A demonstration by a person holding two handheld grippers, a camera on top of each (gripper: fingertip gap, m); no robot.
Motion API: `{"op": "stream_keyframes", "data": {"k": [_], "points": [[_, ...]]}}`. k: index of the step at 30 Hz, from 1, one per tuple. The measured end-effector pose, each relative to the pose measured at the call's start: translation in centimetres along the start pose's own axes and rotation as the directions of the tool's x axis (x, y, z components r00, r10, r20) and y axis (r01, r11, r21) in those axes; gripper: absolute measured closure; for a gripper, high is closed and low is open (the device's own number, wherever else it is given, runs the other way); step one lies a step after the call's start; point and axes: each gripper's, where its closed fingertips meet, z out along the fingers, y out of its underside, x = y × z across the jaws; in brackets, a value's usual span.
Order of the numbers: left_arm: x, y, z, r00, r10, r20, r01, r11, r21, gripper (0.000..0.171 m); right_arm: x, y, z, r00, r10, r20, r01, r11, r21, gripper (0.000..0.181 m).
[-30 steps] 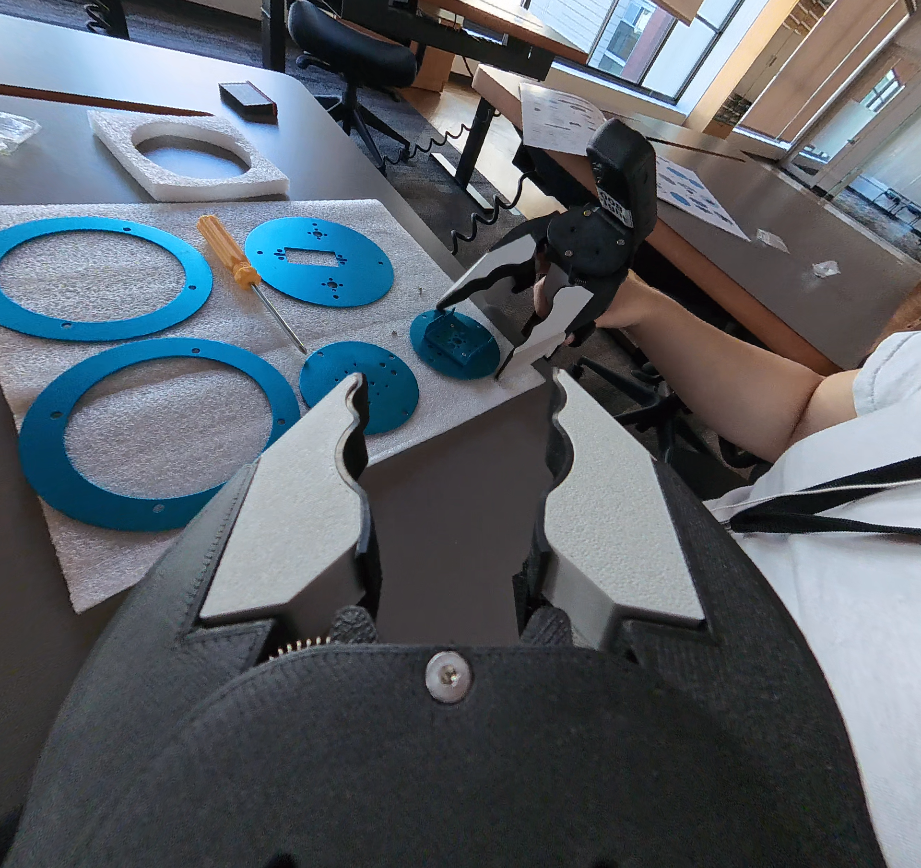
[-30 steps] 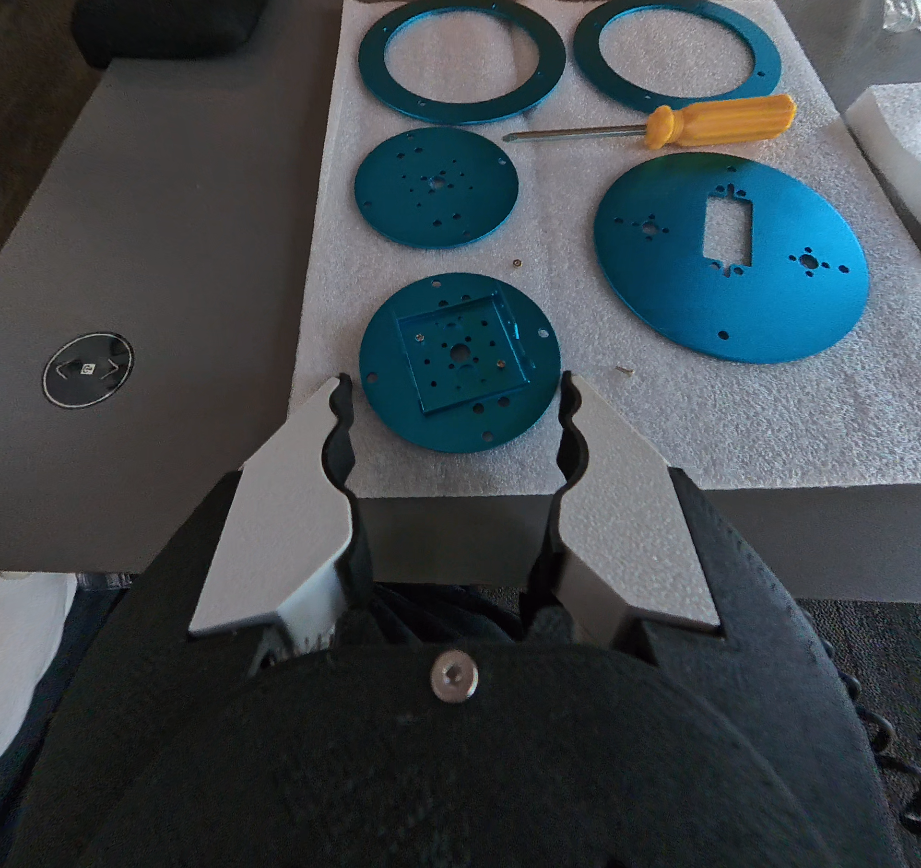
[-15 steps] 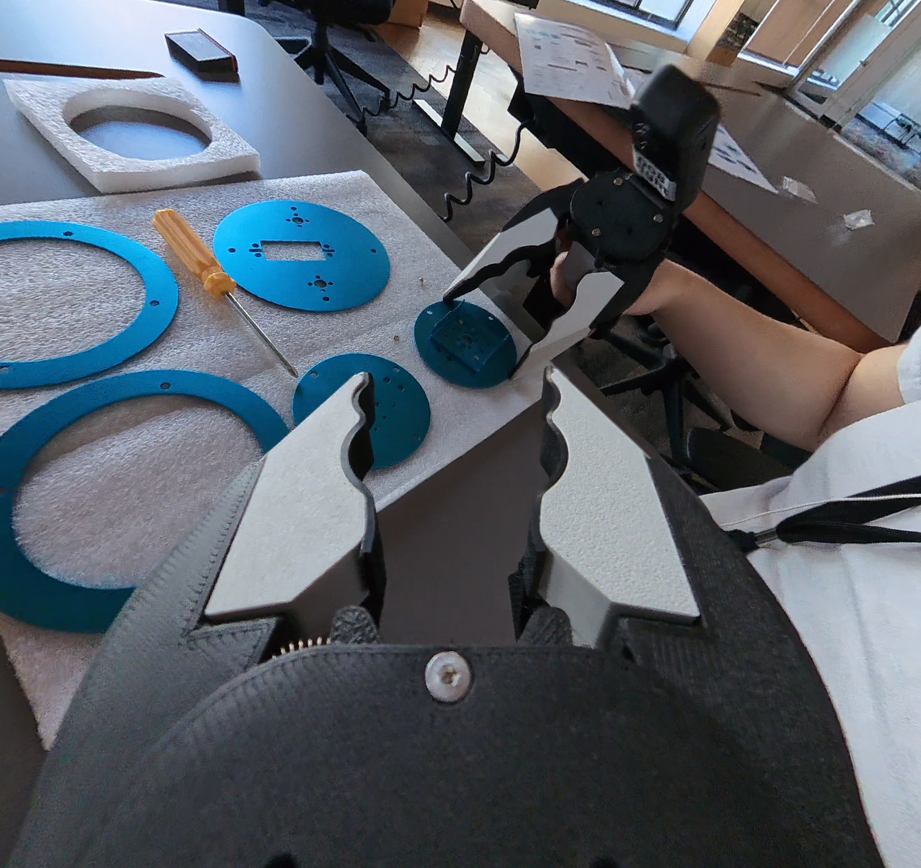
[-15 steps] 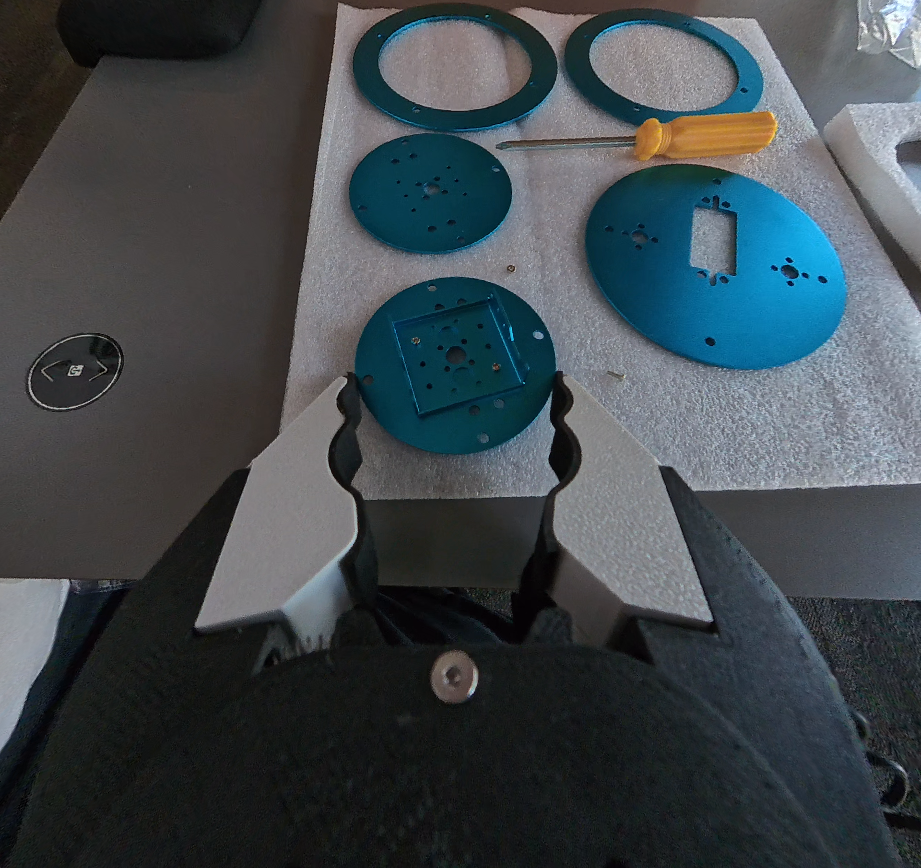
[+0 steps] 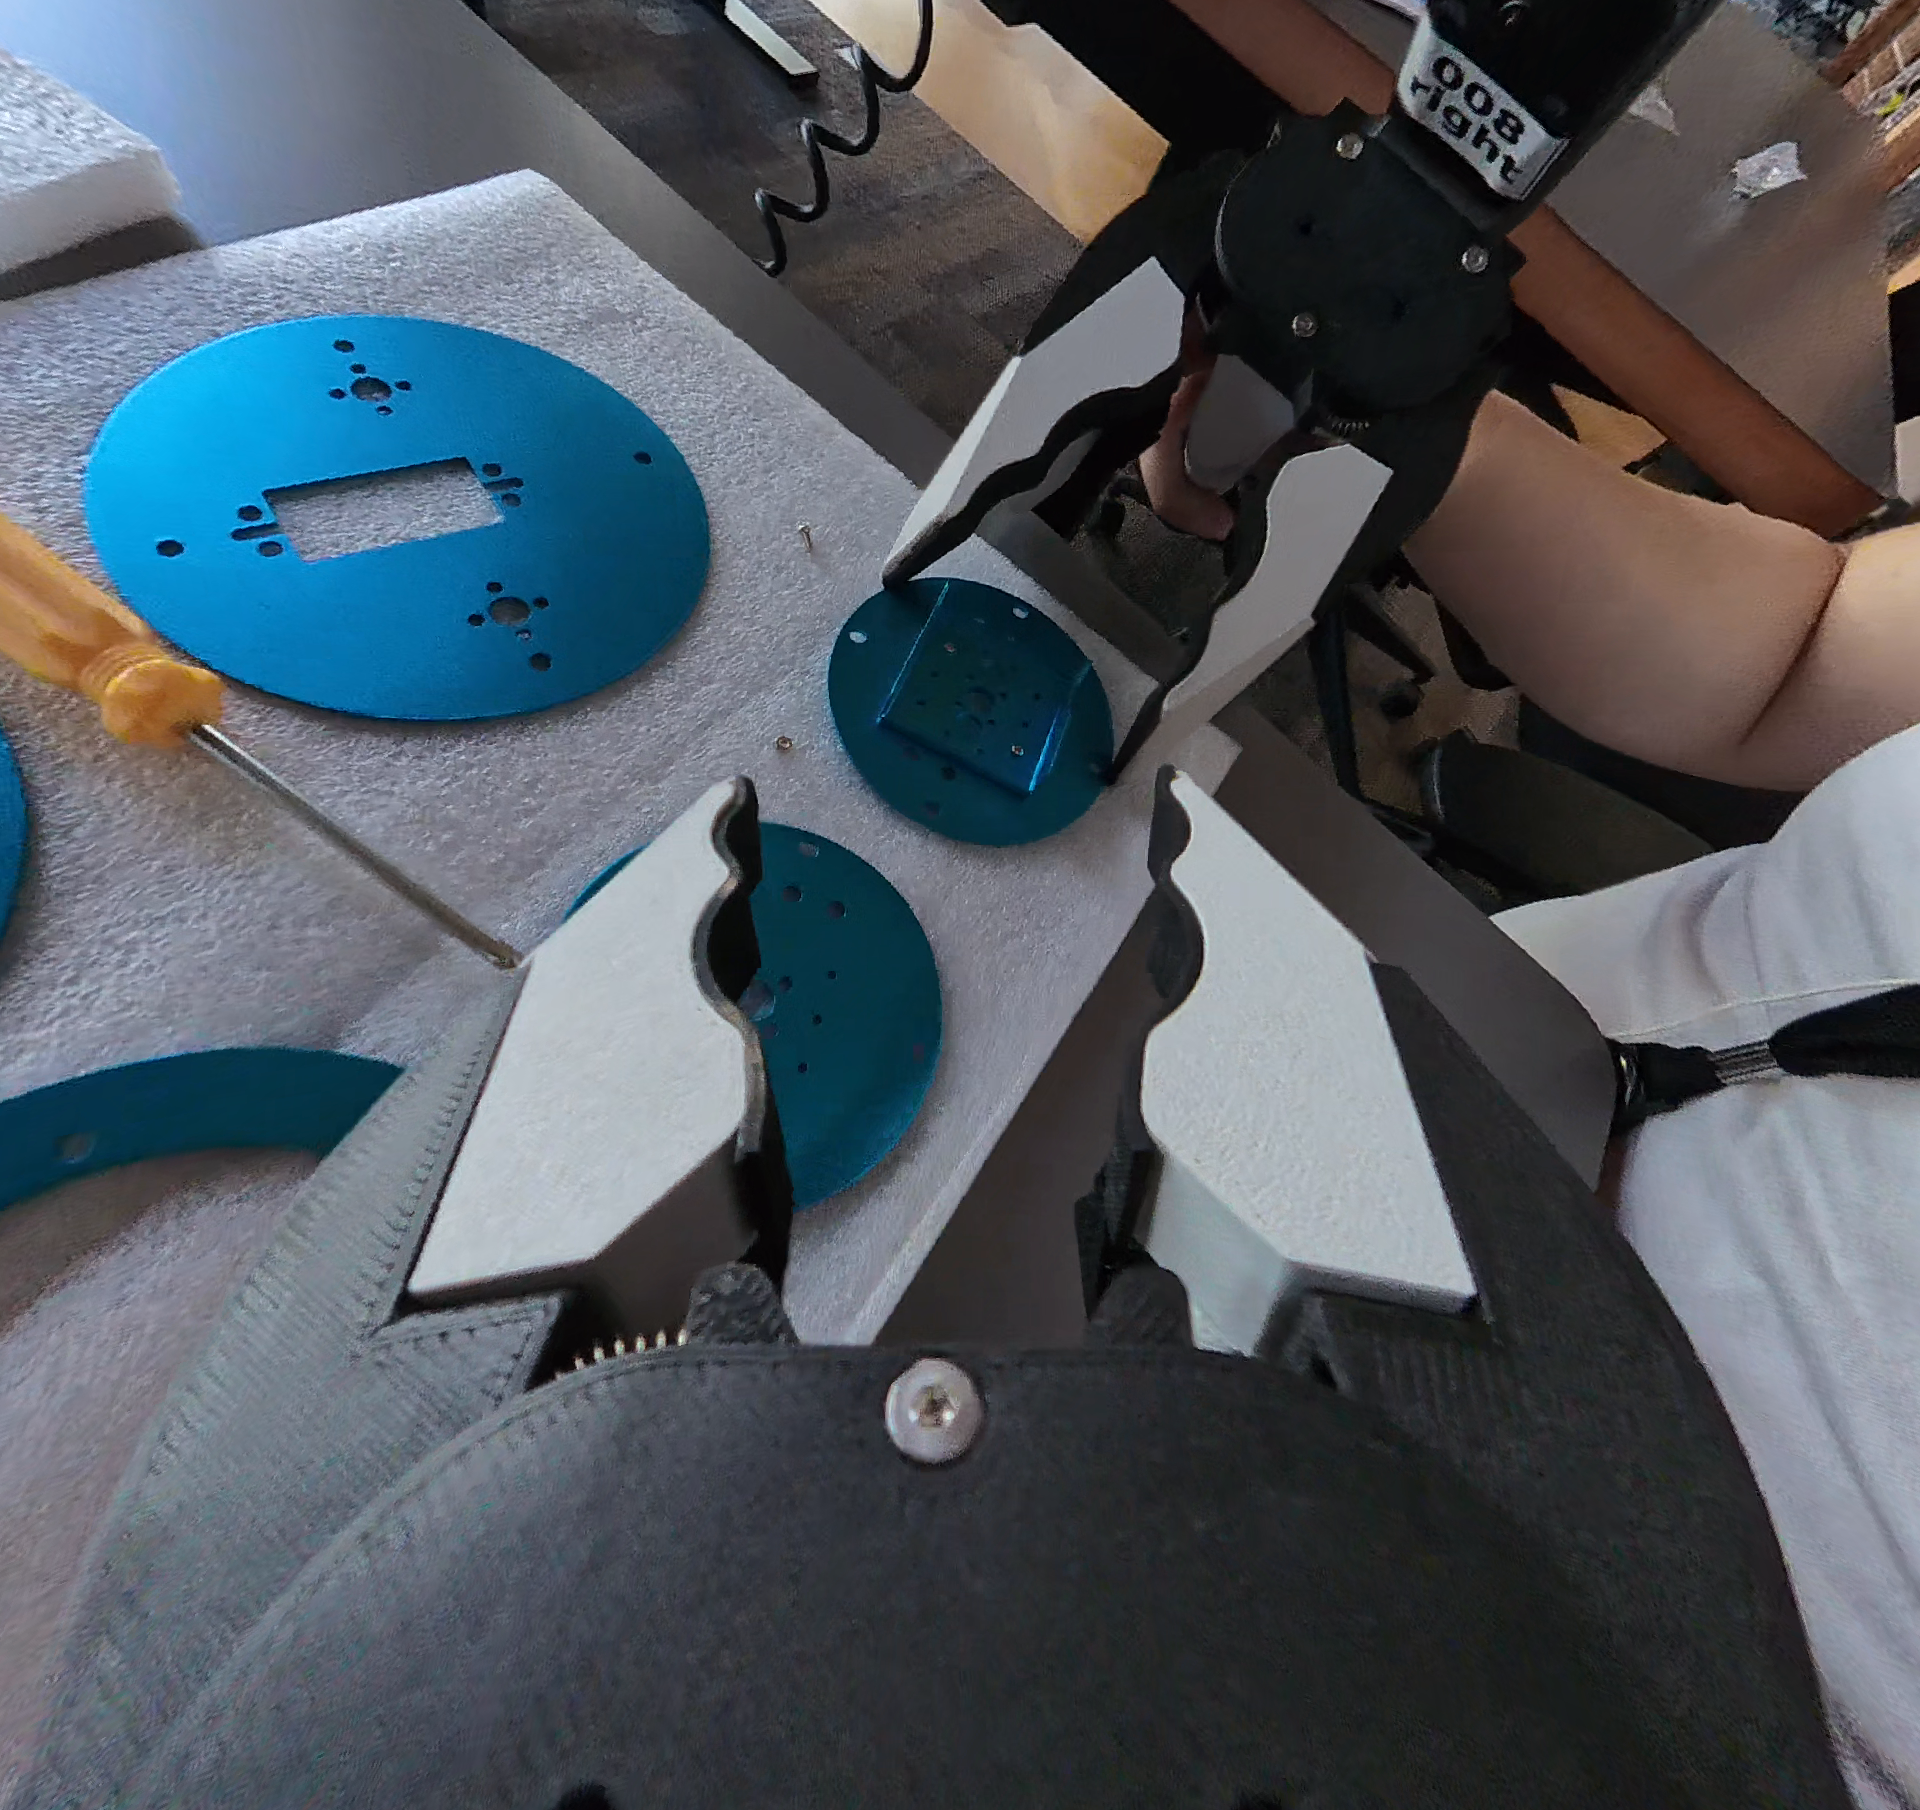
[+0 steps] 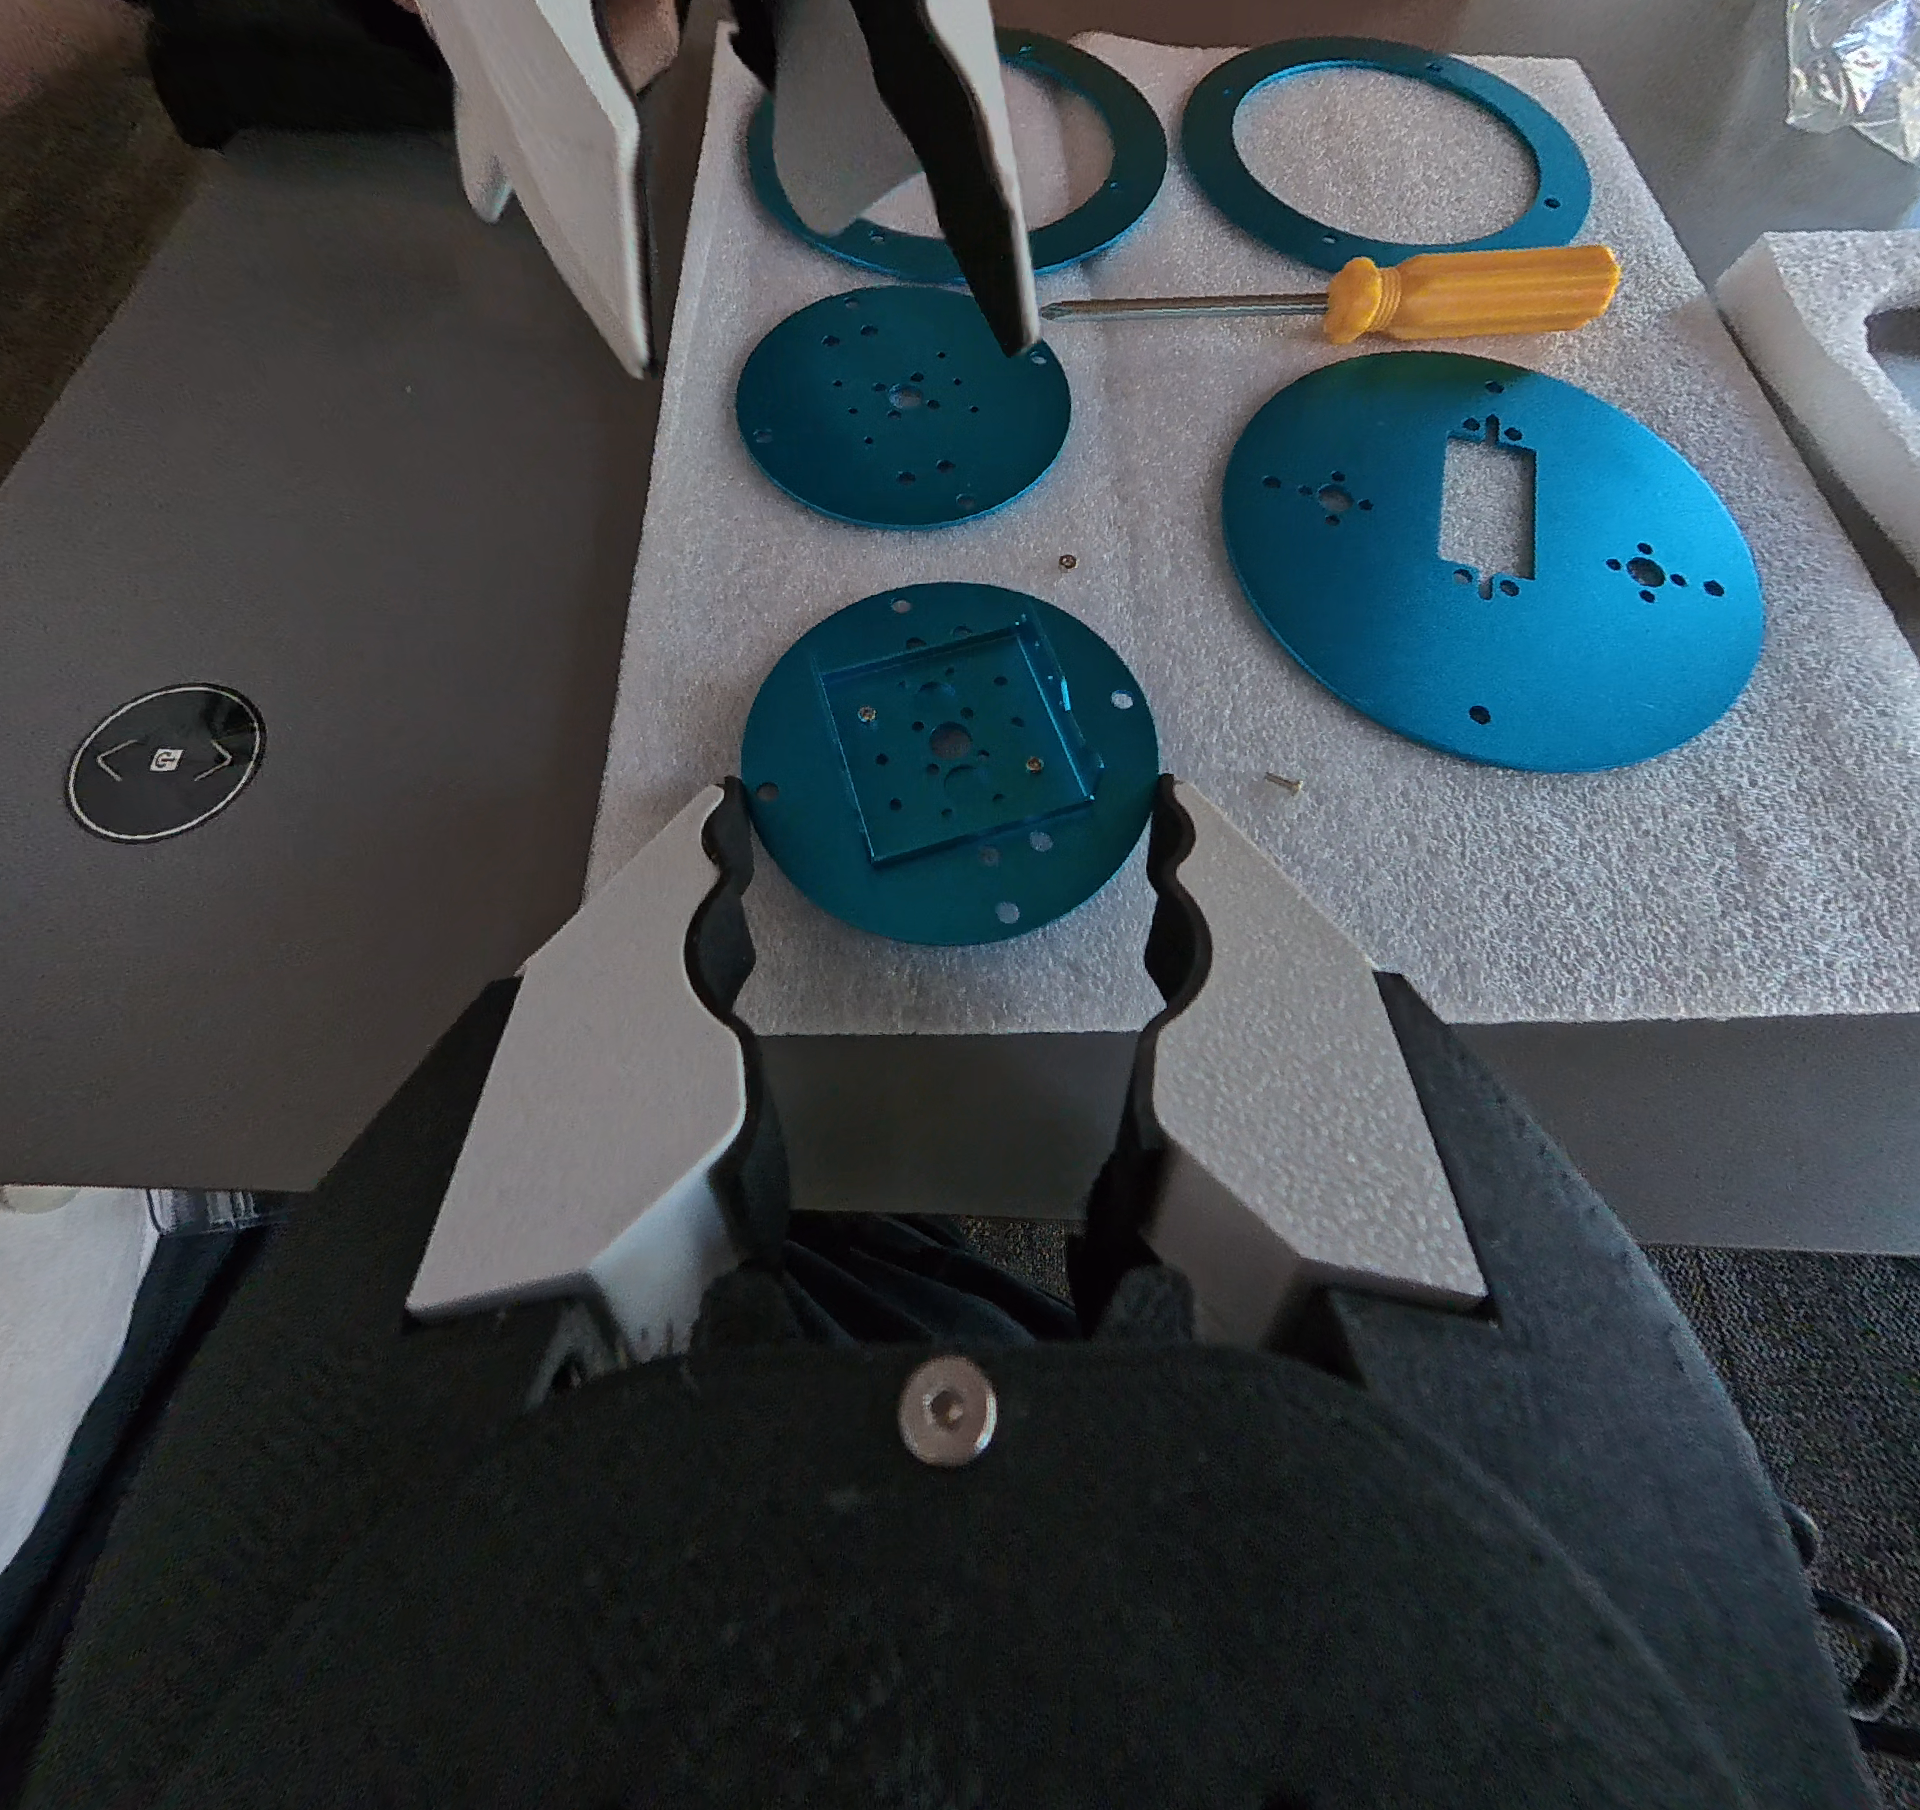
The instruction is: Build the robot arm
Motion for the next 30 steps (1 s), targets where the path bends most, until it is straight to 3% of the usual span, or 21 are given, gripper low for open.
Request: {"op": "stream_keyframes", "data": {"k": [7, 13, 22, 30], "points": [[-0.2, 0.1, 2.3, 0.999, -0.016, -0.037, 0.015, 0.999, -0.036, 0.092, 0.0, 0.1, 0.1, 1.0, -0.004, 0.007, 0.004, 1.0, -0.01, 0.105], [-0.1, -0.3, 2.5, 0.999, -0.02, -0.039, 0.02, 1.0, -0.012, 0.091, 0.0, 0.0, 0.1, 1.0, -0.012, 0.017, 0.012, 1.0, -0.011, 0.104], [0.8, -2.3, -1.4, 0.998, -0.053, 0.03, 0.048, 0.989, 0.139, 0.089, -0.1, -1.1, -0.3, 1.0, -0.009, 0.026, 0.008, 0.998, 0.056, 0.1], [1.9, -1.7, -5.6, 0.979, -0.069, 0.189, 0.029, 0.978, 0.206, 0.086, -0.7, -2.9, -2.0, 1.0, -0.003, -0.013, 0.004, 0.992, 0.126, 0.094]]}}
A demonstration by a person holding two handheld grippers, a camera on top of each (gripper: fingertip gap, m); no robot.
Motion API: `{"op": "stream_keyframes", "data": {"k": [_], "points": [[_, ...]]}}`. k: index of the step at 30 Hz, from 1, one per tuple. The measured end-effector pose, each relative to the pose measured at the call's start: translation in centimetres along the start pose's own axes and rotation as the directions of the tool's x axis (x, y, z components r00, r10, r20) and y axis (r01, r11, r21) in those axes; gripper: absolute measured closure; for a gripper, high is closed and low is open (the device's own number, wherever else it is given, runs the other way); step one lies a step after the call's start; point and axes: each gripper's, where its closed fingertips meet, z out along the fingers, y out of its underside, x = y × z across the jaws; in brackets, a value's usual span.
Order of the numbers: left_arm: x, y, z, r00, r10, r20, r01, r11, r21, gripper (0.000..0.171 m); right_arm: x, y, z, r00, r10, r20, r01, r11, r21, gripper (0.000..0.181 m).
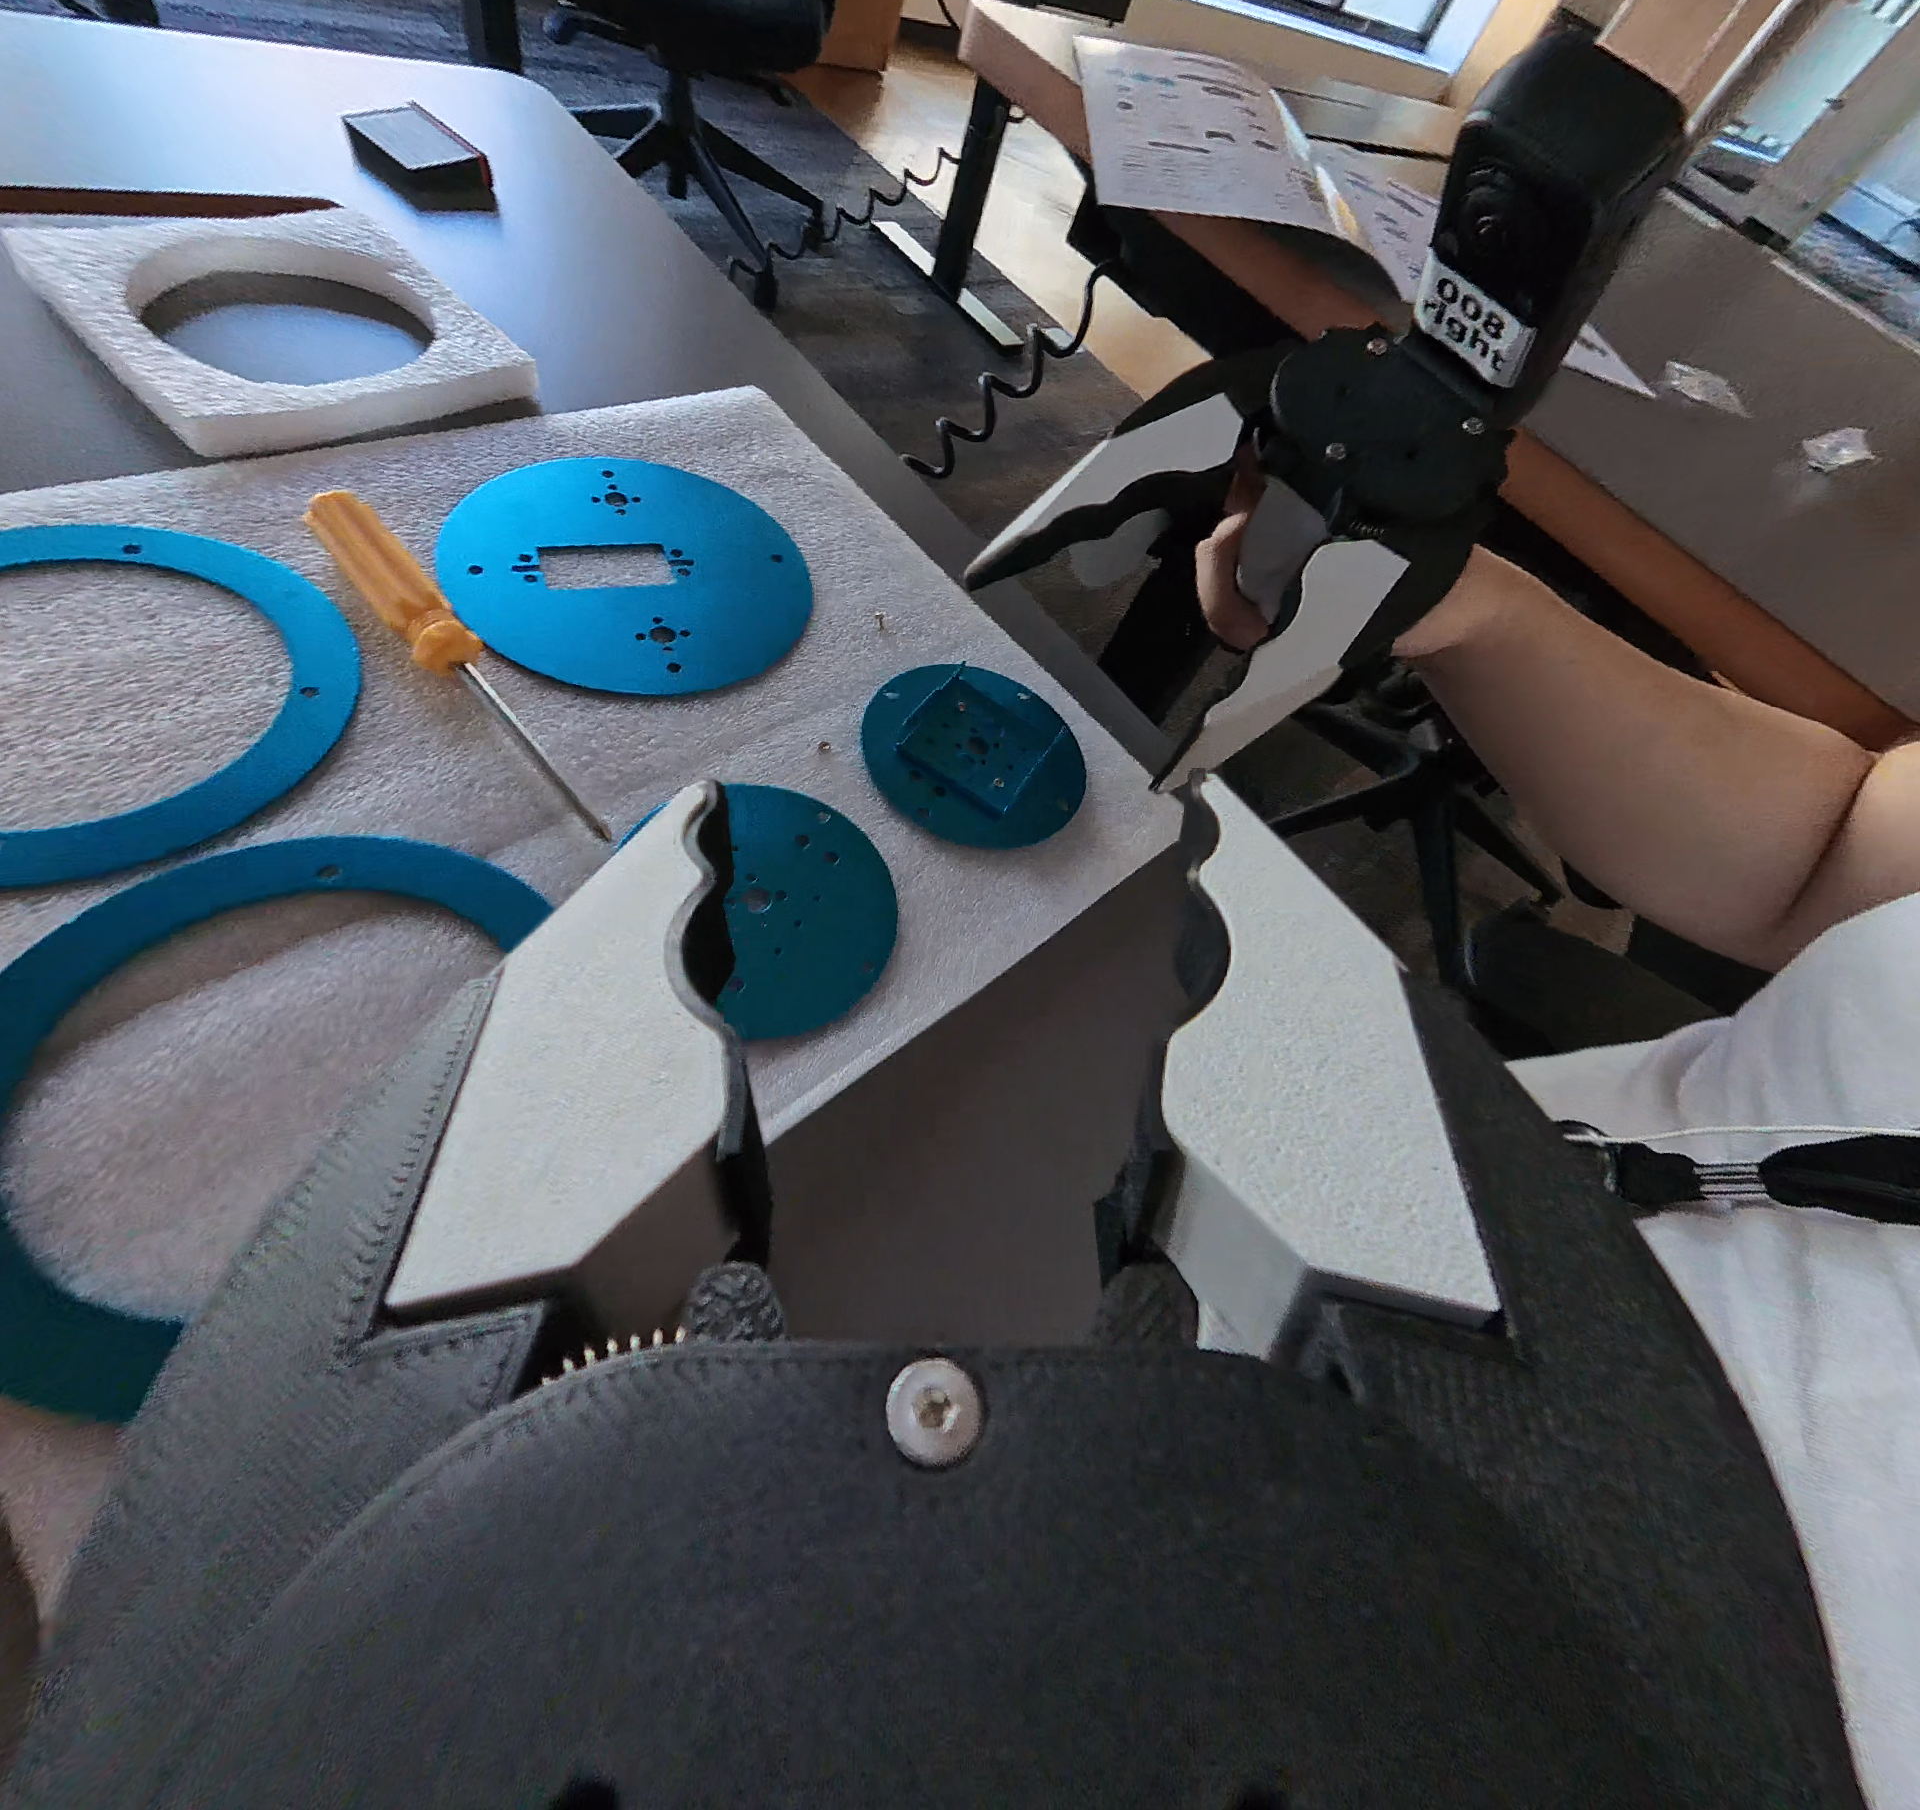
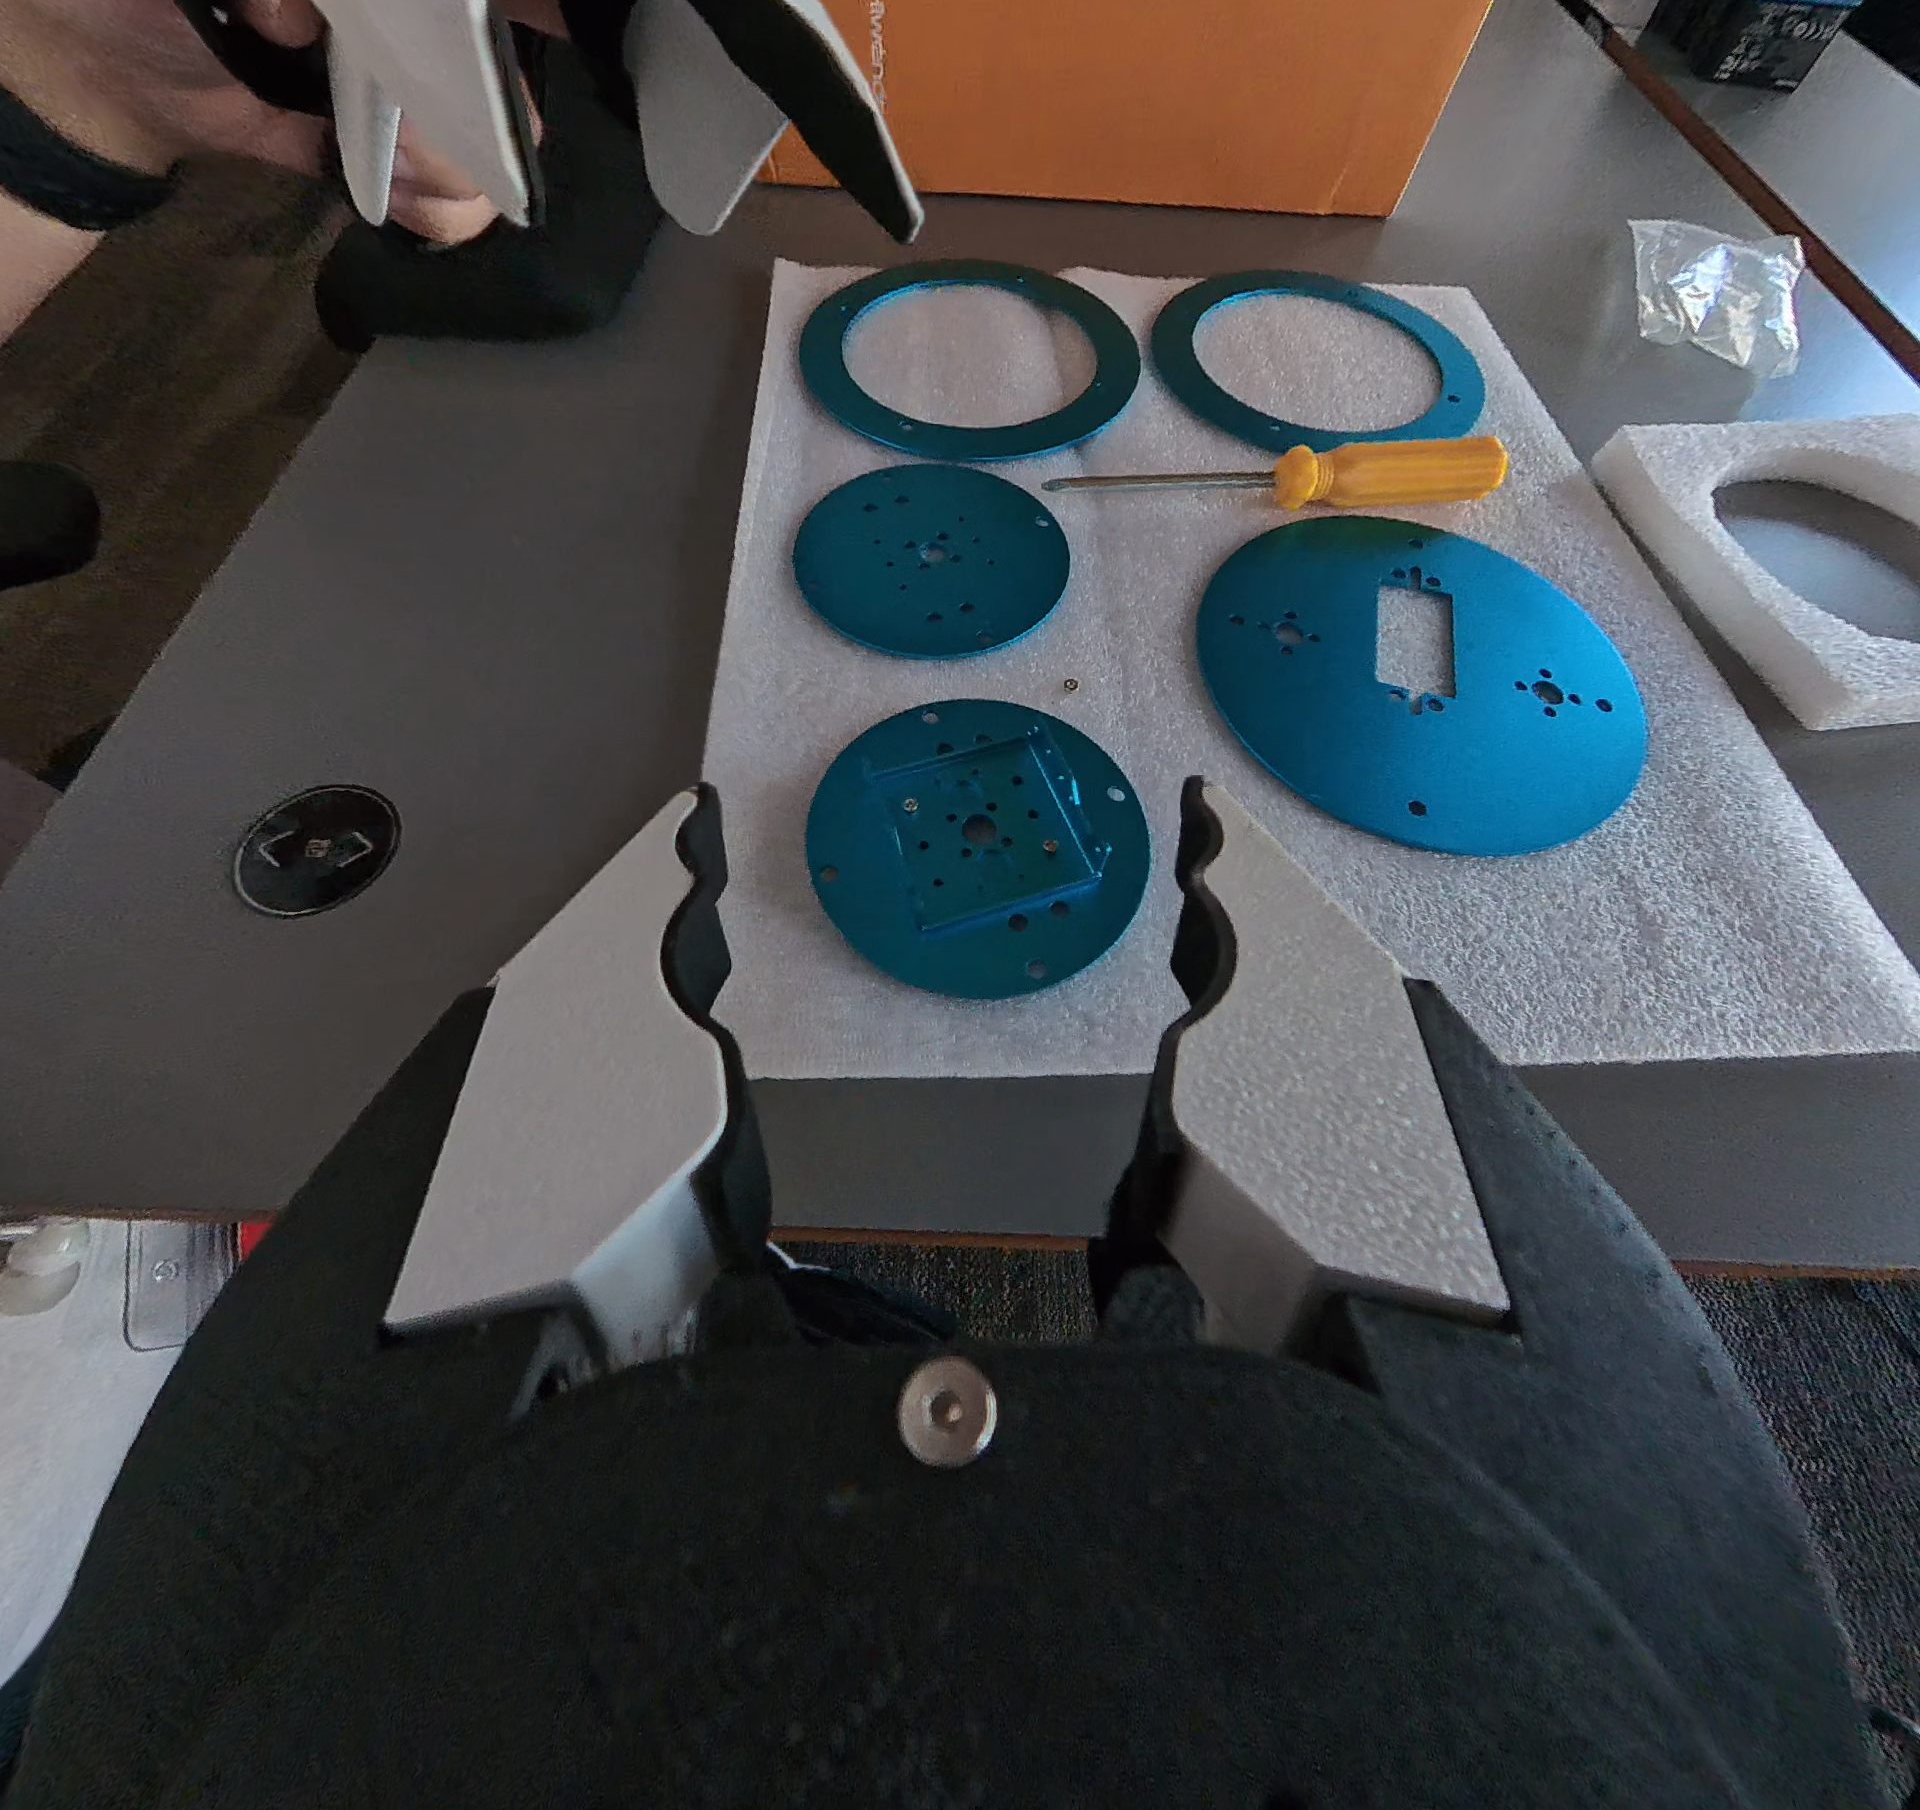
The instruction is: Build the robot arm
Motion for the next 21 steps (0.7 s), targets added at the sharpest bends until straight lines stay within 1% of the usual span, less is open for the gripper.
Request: {"op": "stream_keyframes", "data": {"k": [3, 8, 14, 21], "points": [[0.0, 0.4, -1.7, 0.997, -0.004, 0.072, 0.002, 1.0, 0.016, 0.085, -0.3, -0.7, -0.5, 1.0, 0.0, -0.029, 0.0, 1.0, 0.02, 0.092], [0.7, 0.8, -4.6, 0.99, -0.012, 0.139, 0.005, 0.999, 0.047, 0.085, -1.1, -1.6, -1.5, 0.996, -0.027, -0.086, 0.031, 0.999, 0.043, 0.091], [1.3, 1.0, -8.2, 0.974, -0.014, 0.224, -0.007, 0.995, 0.096, 0.082, -0.9, -2.7, -1.9, 0.989, -0.002, -0.146, 0.012, 0.998, 0.065, 0.091], [1.5, 1.6, -10.9, 0.964, -0.04, 0.265, 0.004, 0.991, 0.135, 0.079, -0.3, -4.8, -1.7, 0.98, -0.02, -0.199, 0.036, 0.996, 0.079, 0.093]]}}
